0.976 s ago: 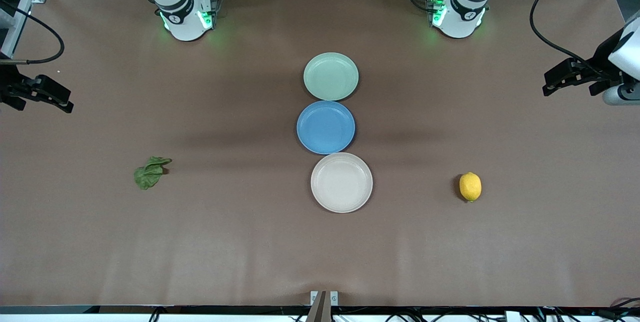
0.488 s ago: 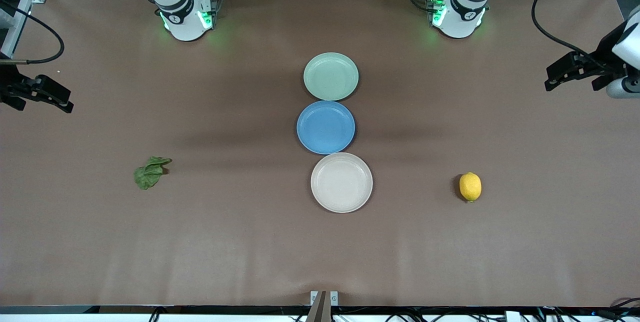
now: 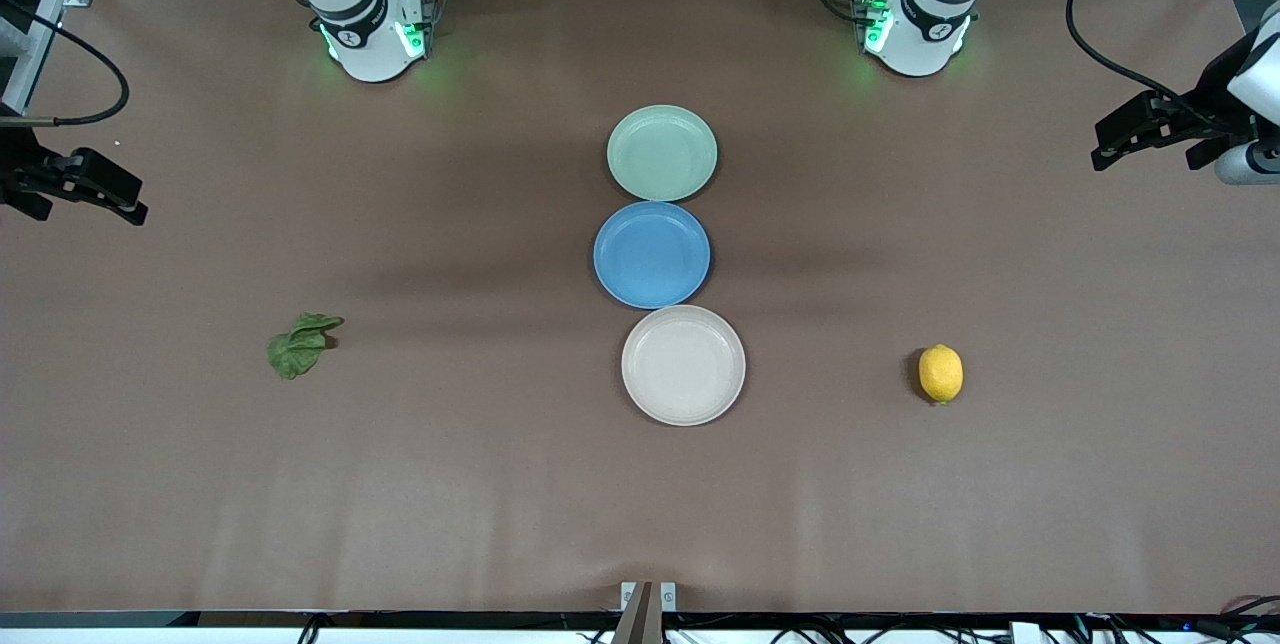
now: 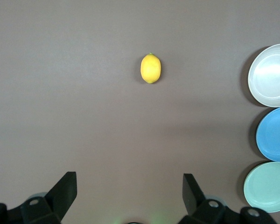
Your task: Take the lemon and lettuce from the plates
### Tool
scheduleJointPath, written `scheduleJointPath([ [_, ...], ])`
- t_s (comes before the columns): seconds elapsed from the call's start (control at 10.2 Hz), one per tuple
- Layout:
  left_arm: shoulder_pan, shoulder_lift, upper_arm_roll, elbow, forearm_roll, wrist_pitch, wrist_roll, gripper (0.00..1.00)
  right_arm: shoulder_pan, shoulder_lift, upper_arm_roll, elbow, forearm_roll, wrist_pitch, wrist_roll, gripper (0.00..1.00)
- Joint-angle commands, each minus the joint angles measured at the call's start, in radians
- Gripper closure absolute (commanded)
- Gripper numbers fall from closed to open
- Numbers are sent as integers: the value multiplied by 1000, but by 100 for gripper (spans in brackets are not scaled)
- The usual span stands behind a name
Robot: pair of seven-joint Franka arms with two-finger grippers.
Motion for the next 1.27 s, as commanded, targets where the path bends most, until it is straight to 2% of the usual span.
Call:
scheduleJointPath([
  [0.0, 3, -19, -3, -12, -18, -11, -28, 0, 4, -20, 1, -5, 18, -11, 6, 0],
  [1.17, -4, 1, -5, 11, -10, -11, -27, 0, 11, -23, 2, -4, 19, -42, 3, 0],
])
